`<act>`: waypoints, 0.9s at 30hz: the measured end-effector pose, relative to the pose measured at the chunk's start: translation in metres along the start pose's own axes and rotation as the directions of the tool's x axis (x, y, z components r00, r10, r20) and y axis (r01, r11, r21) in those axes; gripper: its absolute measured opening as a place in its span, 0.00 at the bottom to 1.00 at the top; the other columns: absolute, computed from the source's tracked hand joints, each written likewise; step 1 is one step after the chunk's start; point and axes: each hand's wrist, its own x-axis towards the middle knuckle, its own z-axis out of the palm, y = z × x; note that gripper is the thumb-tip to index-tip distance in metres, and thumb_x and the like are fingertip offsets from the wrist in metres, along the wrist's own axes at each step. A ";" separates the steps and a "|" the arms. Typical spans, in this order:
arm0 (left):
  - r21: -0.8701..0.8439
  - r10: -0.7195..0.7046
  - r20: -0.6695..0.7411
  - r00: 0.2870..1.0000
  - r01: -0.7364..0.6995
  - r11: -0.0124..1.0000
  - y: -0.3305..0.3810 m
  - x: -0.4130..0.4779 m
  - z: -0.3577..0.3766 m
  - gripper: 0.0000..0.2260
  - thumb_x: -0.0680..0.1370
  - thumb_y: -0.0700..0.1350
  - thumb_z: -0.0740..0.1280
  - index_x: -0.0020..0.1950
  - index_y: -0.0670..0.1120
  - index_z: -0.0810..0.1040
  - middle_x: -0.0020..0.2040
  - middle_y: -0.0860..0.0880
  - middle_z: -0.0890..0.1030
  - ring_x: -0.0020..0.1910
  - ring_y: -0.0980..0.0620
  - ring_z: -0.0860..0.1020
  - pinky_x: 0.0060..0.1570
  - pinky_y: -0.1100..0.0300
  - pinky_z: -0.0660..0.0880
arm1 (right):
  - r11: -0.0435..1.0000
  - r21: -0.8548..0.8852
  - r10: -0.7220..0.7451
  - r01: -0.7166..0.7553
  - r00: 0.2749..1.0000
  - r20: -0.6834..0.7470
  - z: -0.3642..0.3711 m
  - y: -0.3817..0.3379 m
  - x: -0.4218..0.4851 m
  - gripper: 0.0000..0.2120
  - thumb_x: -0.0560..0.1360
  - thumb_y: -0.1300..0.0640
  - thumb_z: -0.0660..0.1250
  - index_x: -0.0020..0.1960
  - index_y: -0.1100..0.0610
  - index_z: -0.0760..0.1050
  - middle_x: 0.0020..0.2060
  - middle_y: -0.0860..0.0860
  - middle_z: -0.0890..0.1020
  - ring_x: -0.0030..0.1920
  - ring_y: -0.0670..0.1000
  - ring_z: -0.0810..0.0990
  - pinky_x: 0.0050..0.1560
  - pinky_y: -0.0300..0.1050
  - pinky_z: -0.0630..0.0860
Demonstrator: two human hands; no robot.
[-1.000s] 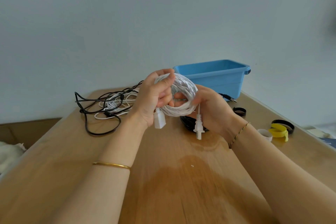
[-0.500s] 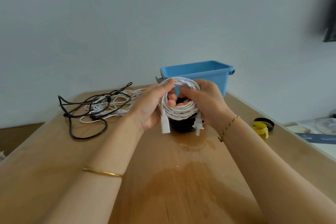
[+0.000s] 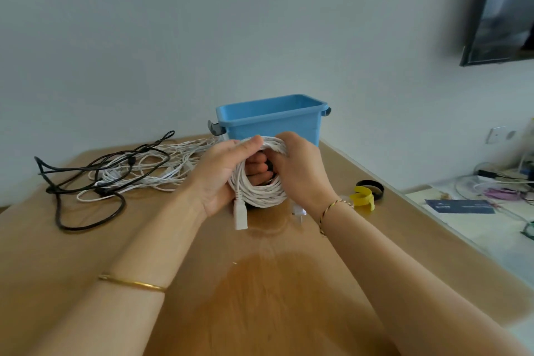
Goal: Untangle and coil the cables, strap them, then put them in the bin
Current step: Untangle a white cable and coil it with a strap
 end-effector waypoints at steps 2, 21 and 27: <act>-0.040 0.001 -0.032 0.999 -0.002 0.999 -0.003 0.001 0.007 0.12 0.68 0.45 0.70 0.45 0.39 0.76 0.33 0.48 0.76 0.25 0.58 0.74 0.28 0.65 0.78 | 1.000 -0.021 0.021 -0.021 1.000 -0.004 -0.002 0.003 -0.002 0.07 0.79 0.59 0.59 0.45 0.61 0.71 0.35 0.50 0.75 0.36 0.48 0.73 0.33 0.40 0.69; -0.048 -0.010 -0.168 0.986 0.002 0.999 -0.018 0.010 0.041 0.11 0.80 0.45 0.63 0.40 0.47 0.66 0.23 0.54 0.64 0.17 0.60 0.60 0.16 0.68 0.59 | 0.946 0.227 0.156 -0.230 0.940 0.303 -0.056 0.017 0.000 0.14 0.78 0.52 0.63 0.61 0.57 0.74 0.47 0.51 0.81 0.45 0.47 0.81 0.43 0.39 0.76; -0.018 0.031 -0.206 0.978 -0.036 0.999 -0.011 0.008 0.026 0.14 0.80 0.43 0.64 0.37 0.47 0.62 0.23 0.54 0.64 0.18 0.60 0.59 0.16 0.67 0.58 | 0.850 -0.504 0.203 -0.154 0.978 0.044 -0.077 0.042 0.001 0.12 0.78 0.62 0.57 0.56 0.58 0.77 0.53 0.55 0.78 0.54 0.55 0.76 0.52 0.48 0.75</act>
